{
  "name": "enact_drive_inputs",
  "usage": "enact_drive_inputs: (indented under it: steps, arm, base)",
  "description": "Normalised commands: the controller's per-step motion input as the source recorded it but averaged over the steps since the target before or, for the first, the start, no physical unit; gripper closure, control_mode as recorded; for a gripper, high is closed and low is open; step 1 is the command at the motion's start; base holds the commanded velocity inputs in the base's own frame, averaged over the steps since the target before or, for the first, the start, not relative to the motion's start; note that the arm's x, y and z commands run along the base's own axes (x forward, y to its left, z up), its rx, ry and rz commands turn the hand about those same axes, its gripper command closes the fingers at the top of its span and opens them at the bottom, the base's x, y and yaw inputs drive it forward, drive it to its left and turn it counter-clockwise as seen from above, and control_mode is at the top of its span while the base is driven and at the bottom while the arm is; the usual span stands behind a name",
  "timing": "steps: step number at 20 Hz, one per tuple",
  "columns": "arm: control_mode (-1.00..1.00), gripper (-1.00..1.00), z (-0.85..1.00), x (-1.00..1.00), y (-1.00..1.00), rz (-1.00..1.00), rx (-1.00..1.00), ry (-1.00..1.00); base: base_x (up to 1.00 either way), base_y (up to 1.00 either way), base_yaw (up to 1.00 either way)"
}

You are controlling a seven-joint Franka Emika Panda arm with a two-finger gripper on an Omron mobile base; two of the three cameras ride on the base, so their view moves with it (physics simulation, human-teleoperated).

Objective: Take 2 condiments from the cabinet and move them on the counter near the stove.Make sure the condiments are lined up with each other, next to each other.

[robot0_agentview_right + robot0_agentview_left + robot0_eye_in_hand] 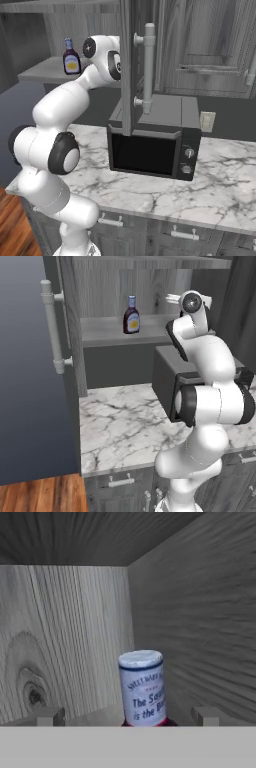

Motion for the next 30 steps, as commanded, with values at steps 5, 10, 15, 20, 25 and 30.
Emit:
enact_drive_inputs:
  steps: [5, 10, 15, 20, 25, 30]
  arm:
    - [-1.0, -1.0, 0.0, 0.08, -0.03, 0.0, 0.0, 0.0]
    - [-1.0, -1.0, 0.0, 0.04, -0.07, 0.0, 0.0, 0.0]
    - [-1.0, -1.0, 0.0, 0.01, -0.07, 0.0, 0.0, 0.0]
    - [-1.0, -1.0, 0.0, 0.01, -0.04, 0.0, 0.0, 0.0]
    - [-1.0, -1.0, 0.0, 0.0, -0.04, 0.0, 0.0, 0.0]
    - [-1.0, -1.0, 0.0, 0.01, -0.01, 0.0, 0.0, 0.0]
  base:
    - [0.0, 0.0, 0.0]
    - [0.0, 0.0, 0.0]
    - [0.0, 0.0, 0.0]
    - [0.0, 0.0, 0.0]
    - [0.0, 0.0, 0.0]
    - [0.0, 0.0, 0.0]
